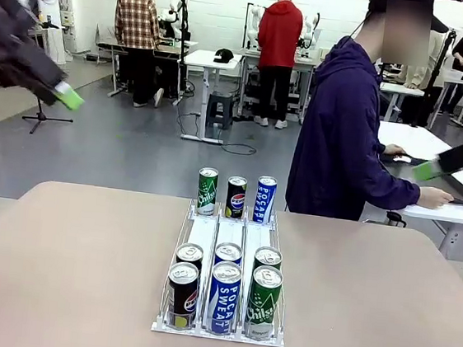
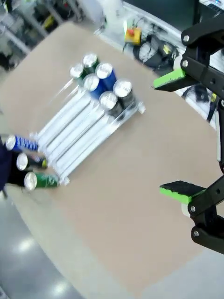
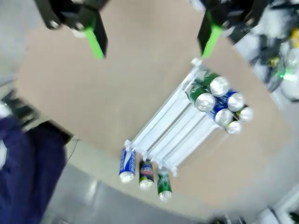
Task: Retrieve and hand over the desired beverage to the person.
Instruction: Pick up a can of the same type that the person held from the Automatic Can Dispenser.
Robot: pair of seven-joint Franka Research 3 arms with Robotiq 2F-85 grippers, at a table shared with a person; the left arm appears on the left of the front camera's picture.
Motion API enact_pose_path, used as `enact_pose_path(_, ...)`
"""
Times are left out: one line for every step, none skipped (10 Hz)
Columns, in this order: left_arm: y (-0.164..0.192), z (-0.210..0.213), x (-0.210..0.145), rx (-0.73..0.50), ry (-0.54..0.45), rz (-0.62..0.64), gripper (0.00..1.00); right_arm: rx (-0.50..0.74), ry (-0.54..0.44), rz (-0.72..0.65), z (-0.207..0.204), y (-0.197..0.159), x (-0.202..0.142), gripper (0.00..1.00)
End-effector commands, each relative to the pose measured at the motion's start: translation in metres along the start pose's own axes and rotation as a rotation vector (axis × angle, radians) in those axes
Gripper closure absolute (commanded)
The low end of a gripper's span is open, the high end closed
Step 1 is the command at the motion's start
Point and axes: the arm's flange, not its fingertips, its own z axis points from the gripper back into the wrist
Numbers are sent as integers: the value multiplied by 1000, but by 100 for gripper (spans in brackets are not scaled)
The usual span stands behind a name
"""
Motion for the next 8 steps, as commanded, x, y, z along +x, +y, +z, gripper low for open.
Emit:
enact_pose_path(35,36,-6,-108,3,123,0,18,-76,-76,33,-15,-18,0)
enact_pose_path(52,53,-19,-139,-47,173,0,28,-118,-107,50,-26,-27,0)
enact_pose_path(60,61,-32,-132,-85,205,0,35,-159,-132,66,-34,-33,0)
enact_pose_path(66,68,-43,-124,-112,229,0,36,-205,-145,82,-38,-39,0)
enact_pose_path(74,75,-53,-128,-142,263,0,32,-233,-144,93,-39,-43,0)
enact_pose_path(80,78,-66,-136,-173,300,0,21,-235,-145,101,-38,-47,0)
enact_pose_path(86,81,-76,-146,-200,332,0,12,-219,-150,101,-38,-48,0)
enact_pose_path(86,81,-80,-144,-204,325,0,9,-201,-145,93,-38,-44,0)
